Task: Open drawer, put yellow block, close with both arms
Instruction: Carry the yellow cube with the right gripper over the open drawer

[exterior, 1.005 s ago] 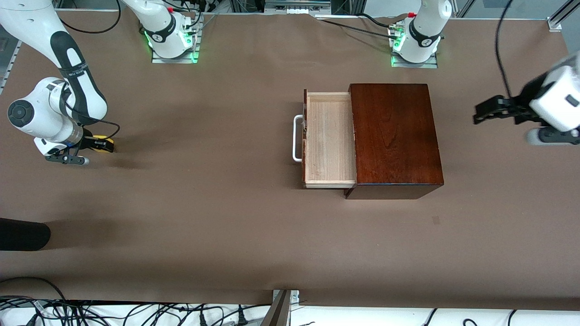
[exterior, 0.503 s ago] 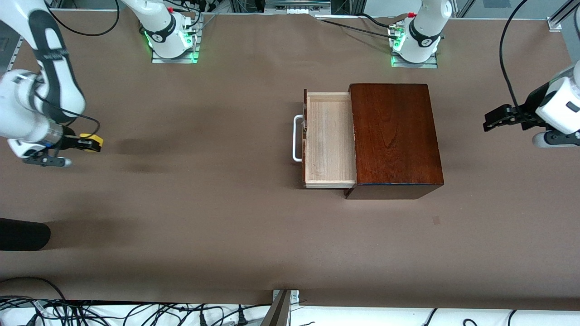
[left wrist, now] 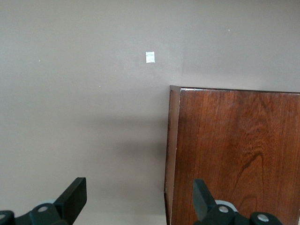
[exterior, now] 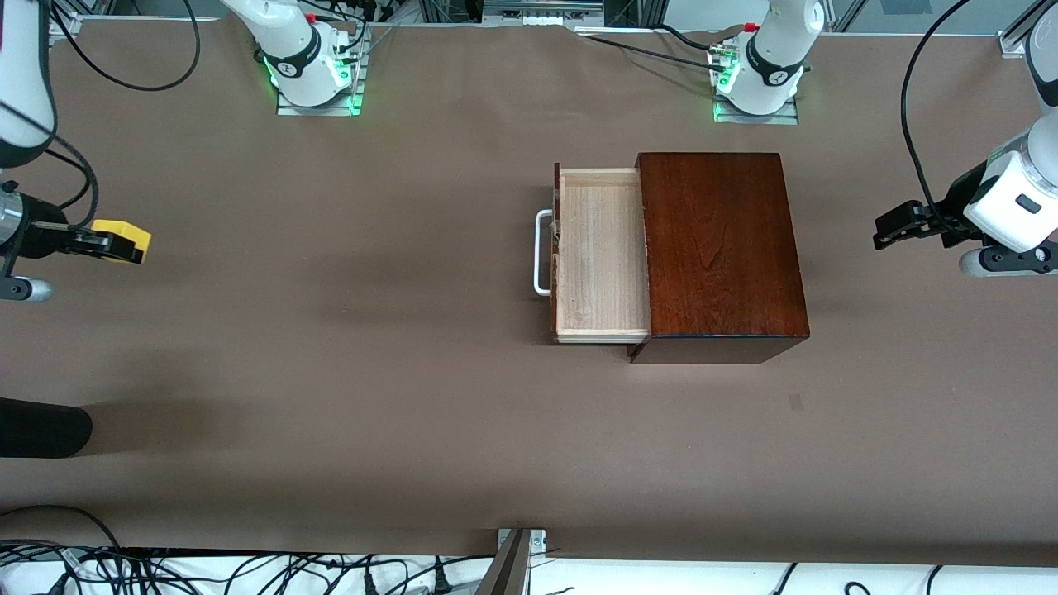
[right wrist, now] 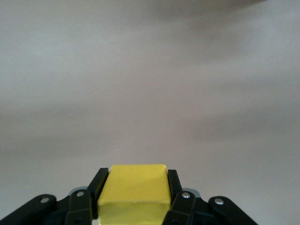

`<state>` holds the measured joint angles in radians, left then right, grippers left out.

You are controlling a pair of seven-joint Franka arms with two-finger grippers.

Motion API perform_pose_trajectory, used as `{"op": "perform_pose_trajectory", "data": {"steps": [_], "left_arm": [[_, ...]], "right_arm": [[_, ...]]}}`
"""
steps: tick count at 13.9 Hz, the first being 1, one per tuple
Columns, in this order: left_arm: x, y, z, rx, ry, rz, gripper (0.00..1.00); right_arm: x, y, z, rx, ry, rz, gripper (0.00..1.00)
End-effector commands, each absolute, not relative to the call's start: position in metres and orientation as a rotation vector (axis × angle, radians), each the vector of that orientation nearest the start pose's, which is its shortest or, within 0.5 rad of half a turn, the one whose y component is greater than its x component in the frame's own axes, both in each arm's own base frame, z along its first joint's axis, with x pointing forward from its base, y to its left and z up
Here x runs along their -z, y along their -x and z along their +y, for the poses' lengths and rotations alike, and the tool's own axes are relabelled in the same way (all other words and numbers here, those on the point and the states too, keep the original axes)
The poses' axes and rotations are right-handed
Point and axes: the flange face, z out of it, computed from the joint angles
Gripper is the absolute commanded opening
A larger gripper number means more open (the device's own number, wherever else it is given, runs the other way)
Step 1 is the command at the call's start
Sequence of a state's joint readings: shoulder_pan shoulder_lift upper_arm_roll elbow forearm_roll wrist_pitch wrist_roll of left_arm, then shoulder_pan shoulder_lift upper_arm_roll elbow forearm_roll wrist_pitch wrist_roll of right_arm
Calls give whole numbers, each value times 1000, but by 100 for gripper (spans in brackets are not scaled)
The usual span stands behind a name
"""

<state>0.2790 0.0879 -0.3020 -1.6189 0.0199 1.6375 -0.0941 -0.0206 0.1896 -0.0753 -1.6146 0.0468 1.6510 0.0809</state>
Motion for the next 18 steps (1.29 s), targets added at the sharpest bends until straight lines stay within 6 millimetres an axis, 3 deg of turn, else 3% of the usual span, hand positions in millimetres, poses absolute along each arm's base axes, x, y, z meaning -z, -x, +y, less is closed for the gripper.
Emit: {"op": "perform_pose_trajectory", "data": {"steps": [1,3,7,8,10,15,18], "left_arm": [[-569,-580,1,-61,3157,-121,100],[-575,-581,4,-44,3156,-119,100],[-603,-578,-5,-11,3161,-86,100],[-601,-580,-11,-8,3163,-67,100],[-585,-587,-47,-36,3164,20,100],[-597,-587,-58,8,3174,48,100],[-617,-580,-52,13,3164,37,100]], "right_arm": [[-525,-610,30,-263,3047,505,0],[-535,-606,98,-254,3006,691,0],[-535,-585,251,-270,2857,1110,0],[-532,-579,285,-285,2799,1200,0],[-527,-570,350,-279,2658,1361,0],[-500,-540,474,-310,2433,1658,0],[-478,-529,526,-294,2326,1800,0]]}}
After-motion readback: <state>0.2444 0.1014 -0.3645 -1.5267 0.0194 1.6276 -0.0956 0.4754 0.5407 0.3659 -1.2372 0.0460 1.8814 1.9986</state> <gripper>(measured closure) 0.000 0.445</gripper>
